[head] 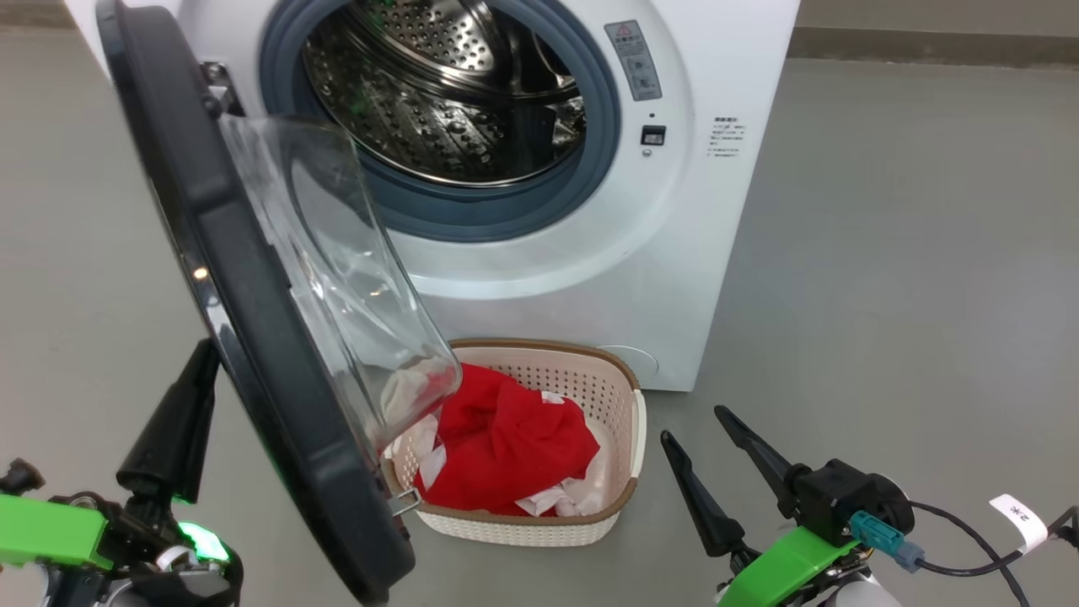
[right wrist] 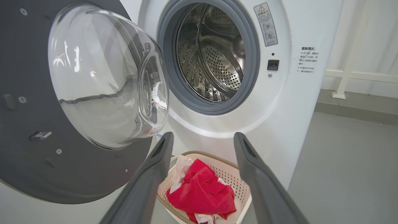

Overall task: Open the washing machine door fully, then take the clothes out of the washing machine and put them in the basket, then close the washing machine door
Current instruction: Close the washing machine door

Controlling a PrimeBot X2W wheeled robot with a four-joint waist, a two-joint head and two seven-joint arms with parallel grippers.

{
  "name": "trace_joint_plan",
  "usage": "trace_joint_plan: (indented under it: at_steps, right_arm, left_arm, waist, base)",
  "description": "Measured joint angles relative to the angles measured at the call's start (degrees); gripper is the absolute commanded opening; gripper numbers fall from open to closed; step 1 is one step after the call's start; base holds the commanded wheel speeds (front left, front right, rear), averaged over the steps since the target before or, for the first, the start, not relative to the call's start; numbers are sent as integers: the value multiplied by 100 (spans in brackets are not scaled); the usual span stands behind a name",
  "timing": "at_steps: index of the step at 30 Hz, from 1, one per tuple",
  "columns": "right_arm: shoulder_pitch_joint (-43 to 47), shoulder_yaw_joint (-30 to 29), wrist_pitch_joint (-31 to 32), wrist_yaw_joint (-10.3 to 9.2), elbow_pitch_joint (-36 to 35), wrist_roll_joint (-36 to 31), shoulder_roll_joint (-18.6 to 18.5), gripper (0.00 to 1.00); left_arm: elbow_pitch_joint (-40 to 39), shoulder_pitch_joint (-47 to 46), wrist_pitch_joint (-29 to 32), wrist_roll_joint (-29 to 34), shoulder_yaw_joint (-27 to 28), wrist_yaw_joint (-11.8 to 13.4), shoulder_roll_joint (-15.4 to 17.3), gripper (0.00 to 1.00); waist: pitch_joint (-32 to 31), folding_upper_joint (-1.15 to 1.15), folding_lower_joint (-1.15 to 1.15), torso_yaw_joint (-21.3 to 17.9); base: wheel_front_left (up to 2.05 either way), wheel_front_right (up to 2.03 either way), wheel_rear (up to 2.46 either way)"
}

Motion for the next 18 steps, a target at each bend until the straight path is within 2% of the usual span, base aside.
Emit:
trace_joint_plan:
  at_steps: [13, 18]
  right_arm:
    - [-149, -45, 0, 0, -27, -1, 0, 100]
    - [-264, -107, 0, 0, -52, -1, -2, 100]
  left_arm:
    - [37, -282, -145, -113, -87, -38, 0, 0]
    - [112, -344, -235, -160, -191, -134, -1, 0]
  waist:
    - [250, 0, 0, -363]
    - [333, 0, 0, -536]
  base:
    - [0, 0, 0]
    - [0, 0, 0]
